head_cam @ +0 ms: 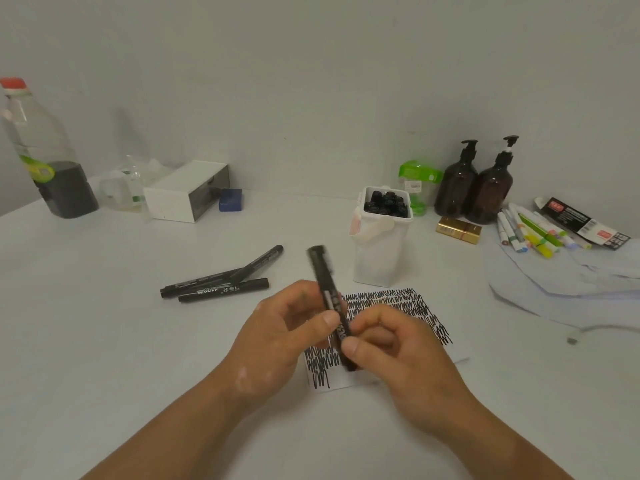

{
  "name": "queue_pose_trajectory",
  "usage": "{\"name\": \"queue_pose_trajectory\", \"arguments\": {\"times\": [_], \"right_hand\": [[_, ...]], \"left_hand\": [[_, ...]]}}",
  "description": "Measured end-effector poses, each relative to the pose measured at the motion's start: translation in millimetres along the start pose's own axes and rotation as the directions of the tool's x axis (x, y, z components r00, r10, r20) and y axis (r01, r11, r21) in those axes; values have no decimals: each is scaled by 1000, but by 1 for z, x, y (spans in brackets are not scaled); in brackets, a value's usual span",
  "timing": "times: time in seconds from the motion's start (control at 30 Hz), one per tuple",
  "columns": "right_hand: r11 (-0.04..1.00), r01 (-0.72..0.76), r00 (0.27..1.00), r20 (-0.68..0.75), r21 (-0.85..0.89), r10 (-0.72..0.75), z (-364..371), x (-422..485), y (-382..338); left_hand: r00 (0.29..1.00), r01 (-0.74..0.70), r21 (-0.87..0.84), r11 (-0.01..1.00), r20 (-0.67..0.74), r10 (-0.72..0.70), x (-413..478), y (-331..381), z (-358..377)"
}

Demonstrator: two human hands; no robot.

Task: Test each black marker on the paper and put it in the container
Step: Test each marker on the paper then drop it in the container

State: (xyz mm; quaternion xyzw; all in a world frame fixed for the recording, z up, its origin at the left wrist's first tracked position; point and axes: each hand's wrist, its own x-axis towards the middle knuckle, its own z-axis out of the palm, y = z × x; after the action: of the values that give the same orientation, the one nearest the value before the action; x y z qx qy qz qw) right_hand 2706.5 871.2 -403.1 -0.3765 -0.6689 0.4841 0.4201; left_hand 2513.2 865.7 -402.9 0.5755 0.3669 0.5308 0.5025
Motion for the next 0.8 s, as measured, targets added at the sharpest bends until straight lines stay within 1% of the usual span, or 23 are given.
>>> {"name": "queue_pose_trajectory", "arguments": {"times": [0.07, 0.1, 0.17, 0.23, 0.27, 0.3, 0.37, 0.43, 0.53, 0.63, 0.67, 0.8], "right_hand": [[987, 47, 999, -13, -156, -50, 1, 0, 0], [982, 48, 997, -52, -180, -59, -1, 1, 0], [994, 40, 989, -138, -99, -54, -8, 3, -3], [999, 34, 990, -141, 29, -29, -14, 3, -6], [997, 28, 992, -126, 74, -19, -15, 3, -7], [996, 24, 994, -108, 88, -15, -16, 3, -8], [998, 42, 995, -96, 47, -38, -13, 4, -6], [998, 67, 989, -131, 16, -65, -16, 5, -5], [995, 75, 960, -275, 64, -54, -33, 8, -2], [979, 63, 900, -436, 195, 29, -56, 13, 1], [974, 70, 875, -482, 215, 43, -63, 14, 3], [978, 83, 775, -629, 192, 58, -91, 16, -6]], "left_hand": [[1000, -1, 54, 999, 17, 0, -1, 2, 1], [1000, -3, 109, 994, 14, 1, -2, 4, 0], [1000, -22, 260, 965, 7, 21, -2, 4, -3], [999, -32, 396, 918, 9, 31, -4, 3, -6], [999, -37, 427, 903, 19, 32, -4, 4, -5], [999, -42, 445, 894, 37, 29, -5, 4, -5], [997, -48, 480, 876, 77, 13, -5, 4, -4], [997, -46, 508, 860, 75, 9, -4, 5, -6], [1000, -17, 531, 847, -13, 28, -2, 4, -14], [988, 58, 546, 836, -153, 32, 2, 0, -24], [981, 73, 544, 836, -191, 38, 3, -1, -26], [960, 122, 489, 864, -279, 23, 6, -5, -34]]}}
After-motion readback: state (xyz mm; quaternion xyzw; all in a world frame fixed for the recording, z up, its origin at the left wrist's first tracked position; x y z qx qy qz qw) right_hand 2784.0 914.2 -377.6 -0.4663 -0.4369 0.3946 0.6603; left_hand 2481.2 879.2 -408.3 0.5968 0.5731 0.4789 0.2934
